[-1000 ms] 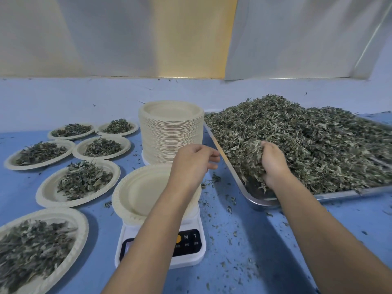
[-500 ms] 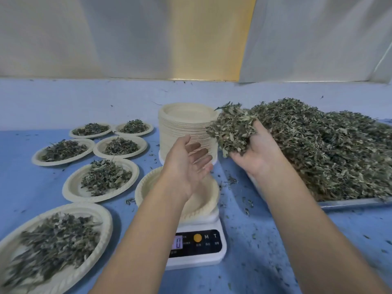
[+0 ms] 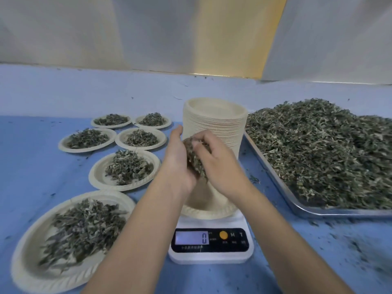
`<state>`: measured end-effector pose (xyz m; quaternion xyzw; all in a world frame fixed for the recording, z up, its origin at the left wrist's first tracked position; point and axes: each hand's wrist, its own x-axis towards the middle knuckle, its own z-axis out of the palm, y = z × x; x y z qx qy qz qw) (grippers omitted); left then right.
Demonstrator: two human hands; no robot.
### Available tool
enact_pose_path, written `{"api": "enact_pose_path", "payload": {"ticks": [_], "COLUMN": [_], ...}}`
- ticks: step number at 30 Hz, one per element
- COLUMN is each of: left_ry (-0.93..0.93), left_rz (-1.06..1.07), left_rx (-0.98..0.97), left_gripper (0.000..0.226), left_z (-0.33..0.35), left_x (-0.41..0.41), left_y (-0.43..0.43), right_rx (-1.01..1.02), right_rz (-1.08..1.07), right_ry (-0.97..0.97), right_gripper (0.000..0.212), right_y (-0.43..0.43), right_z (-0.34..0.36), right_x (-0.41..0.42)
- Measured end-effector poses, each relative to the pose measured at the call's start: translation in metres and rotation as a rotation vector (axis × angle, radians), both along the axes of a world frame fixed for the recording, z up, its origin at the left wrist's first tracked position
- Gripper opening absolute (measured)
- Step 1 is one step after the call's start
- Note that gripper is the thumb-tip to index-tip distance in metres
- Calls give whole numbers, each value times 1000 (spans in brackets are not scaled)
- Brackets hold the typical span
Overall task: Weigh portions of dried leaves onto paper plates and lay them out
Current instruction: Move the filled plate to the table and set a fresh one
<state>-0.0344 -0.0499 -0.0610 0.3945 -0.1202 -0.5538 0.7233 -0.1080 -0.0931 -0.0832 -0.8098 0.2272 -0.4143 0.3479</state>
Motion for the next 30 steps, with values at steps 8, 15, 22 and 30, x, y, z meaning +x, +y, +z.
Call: {"api": "enact_pose_path", "payload": {"ticks": [8, 15, 22, 30], "left_ry": [-39, 59, 90, 100], "left_rz": [143, 178, 184, 303], "left_rx": [188, 120, 90, 24], "left_gripper": [33, 37, 34, 31], "left_z": [-14, -21, -20, -14], "left_x": [-1, 2, 11, 23], "left_y": [-8, -16, -17, -13], "right_rx": [34, 10, -38, -2], "right_rz": [-12, -26, -89, -138], "right_ry": [79, 44, 33, 51], "right_gripper": [37, 14, 5, 6], "right_y": [7, 6, 2, -7], "right_z": [-13, -7, 1, 2], "right_x": [-1, -3, -10, -16]}}
